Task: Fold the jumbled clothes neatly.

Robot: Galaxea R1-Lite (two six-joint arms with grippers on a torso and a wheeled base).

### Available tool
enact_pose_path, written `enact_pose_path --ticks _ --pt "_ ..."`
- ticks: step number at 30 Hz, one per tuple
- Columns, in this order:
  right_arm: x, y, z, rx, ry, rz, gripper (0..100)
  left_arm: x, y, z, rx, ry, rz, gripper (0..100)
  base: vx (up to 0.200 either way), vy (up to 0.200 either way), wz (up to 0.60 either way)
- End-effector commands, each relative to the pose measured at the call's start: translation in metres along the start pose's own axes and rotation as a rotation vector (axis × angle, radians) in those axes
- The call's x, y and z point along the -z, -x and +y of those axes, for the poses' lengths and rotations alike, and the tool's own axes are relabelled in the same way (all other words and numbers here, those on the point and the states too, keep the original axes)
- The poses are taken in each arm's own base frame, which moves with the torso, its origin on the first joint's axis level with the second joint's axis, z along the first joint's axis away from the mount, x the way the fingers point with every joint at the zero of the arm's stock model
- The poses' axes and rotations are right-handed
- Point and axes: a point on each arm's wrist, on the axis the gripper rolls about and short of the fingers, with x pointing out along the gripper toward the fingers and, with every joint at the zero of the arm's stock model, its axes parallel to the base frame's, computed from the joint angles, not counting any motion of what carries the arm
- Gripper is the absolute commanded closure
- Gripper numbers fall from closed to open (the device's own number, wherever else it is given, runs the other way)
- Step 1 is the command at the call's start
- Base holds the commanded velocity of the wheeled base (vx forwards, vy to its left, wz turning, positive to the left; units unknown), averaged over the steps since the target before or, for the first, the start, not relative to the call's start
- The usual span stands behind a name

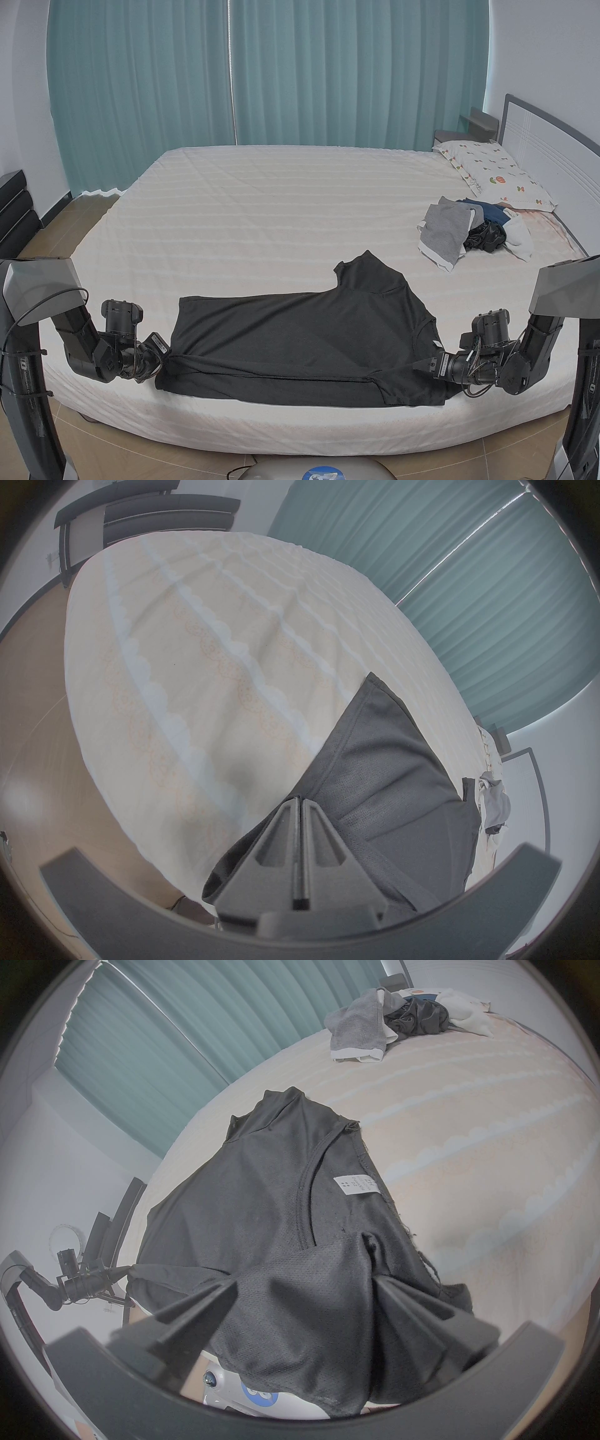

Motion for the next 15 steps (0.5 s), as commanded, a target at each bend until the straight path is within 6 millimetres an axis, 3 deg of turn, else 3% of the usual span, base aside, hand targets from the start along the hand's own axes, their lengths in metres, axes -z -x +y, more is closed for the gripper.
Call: enact_pose_path --ticks 1,15 --pt "0.002 -0.002 -0.002 0.006 -0.003 0.007 100 0.0 0.0 0.0 0.0 0.001 0.0 100 0.0 0.0 0.0" --pt "-0.02 0.01 -0.017 0.018 -0.052 -0.109 100 -0.002 0.0 -0.001 0.004 0.012 -0.007 100 0.0 0.0 0.0"
